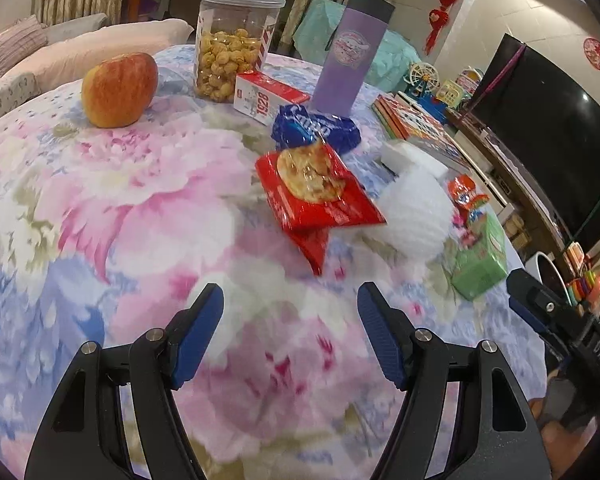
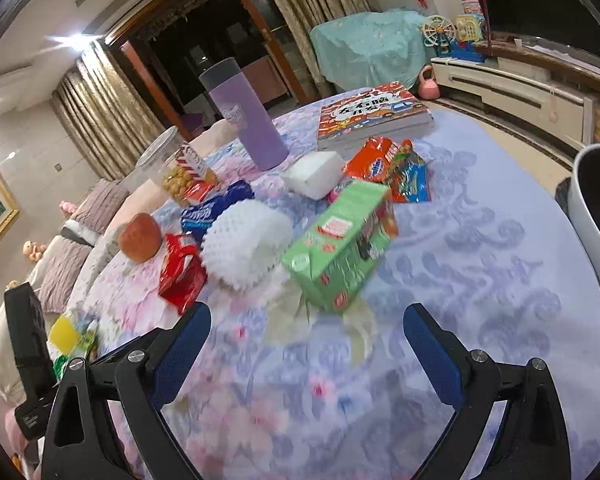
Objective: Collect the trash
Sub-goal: 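Grasp the red chip bag with left tool while right tool grasps the green juice carton, then carry red bag and green carton over the bin and open both tools, then withdraw both open tools from the bin toward the table items, then grasp the white foam net with left tool while right tool grasps the orange snack bag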
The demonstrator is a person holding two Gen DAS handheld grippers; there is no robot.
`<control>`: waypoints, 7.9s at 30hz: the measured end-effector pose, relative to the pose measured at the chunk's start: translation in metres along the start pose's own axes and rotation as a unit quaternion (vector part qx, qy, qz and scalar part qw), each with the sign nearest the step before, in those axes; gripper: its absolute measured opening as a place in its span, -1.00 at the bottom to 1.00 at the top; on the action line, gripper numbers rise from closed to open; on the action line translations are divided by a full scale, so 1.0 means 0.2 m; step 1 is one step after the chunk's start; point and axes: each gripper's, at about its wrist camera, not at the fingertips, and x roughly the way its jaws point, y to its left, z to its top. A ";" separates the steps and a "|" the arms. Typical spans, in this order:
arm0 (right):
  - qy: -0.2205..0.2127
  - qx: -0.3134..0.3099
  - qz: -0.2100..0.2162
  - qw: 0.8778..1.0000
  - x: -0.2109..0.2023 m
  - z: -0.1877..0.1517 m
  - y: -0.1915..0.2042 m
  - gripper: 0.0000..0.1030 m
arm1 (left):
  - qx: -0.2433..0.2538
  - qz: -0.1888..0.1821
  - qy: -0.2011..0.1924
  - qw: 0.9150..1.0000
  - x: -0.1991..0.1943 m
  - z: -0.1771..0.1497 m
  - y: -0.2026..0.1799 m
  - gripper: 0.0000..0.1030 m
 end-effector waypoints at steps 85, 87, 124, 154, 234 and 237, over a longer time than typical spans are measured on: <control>-0.087 0.041 -0.095 0.991 -0.81 0.01 -0.87 -0.38 | 0.216 -0.191 0.026 0.957 -0.09 -0.27 -1.32 -0.95; -0.088 0.046 -0.098 0.990 -0.82 0.02 -0.91 -0.38 | 0.223 -0.192 0.025 0.955 -0.08 -0.26 -1.37 -0.95; -0.065 0.056 -0.127 0.988 -0.76 0.18 -1.19 -0.38 | 0.285 -0.191 0.062 0.937 0.17 -0.26 -1.82 -0.94; -0.080 0.076 -0.100 0.989 -0.77 0.08 -0.96 0.82 | 0.167 -0.144 0.053 0.974 0.03 -0.27 -1.18 0.11; -0.015 0.030 0.018 0.999 0.04 0.32 -0.44 -0.81 | 0.097 -0.076 0.014 0.992 0.16 0.03 -0.54 -0.29; -0.023 0.029 0.020 0.999 -0.06 0.27 -0.44 -0.81 | 0.101 -0.083 0.015 0.991 0.13 0.00 -0.57 -0.29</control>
